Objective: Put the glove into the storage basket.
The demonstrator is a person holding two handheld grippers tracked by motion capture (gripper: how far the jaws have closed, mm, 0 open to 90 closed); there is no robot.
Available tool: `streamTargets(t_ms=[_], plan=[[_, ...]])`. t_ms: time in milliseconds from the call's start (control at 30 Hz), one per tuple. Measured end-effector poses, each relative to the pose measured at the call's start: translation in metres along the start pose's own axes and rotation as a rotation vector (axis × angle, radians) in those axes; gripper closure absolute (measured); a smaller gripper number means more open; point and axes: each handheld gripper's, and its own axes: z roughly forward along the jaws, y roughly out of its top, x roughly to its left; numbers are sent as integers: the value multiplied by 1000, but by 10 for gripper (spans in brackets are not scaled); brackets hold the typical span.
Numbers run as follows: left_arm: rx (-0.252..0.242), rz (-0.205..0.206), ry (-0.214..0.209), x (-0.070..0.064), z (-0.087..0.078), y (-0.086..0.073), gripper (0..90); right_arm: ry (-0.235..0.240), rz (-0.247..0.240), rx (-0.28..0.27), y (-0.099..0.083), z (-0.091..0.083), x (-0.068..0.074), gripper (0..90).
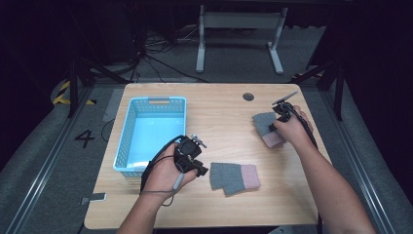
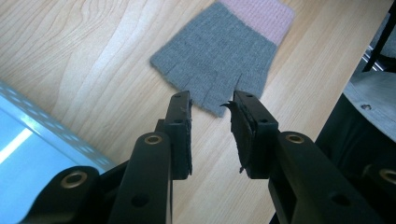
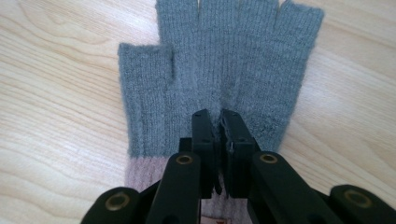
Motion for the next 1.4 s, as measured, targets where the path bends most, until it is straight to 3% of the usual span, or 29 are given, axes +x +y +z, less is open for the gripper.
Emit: streamTargets(t_ms=[500, 767, 1033, 1400], plan=[[0, 21, -4, -3, 0, 8, 681, 8, -51, -65, -13, -53, 3, 850], [7, 27, 3, -5, -1, 9, 670, 32, -77, -67, -21, -69, 4, 850], [28, 32, 3, -6, -2, 13, 646, 77, -152, -66, -33, -88, 16, 850], [31, 39, 4, -7, -3, 14, 644, 117, -214, -73, -42, -104, 31, 850]])
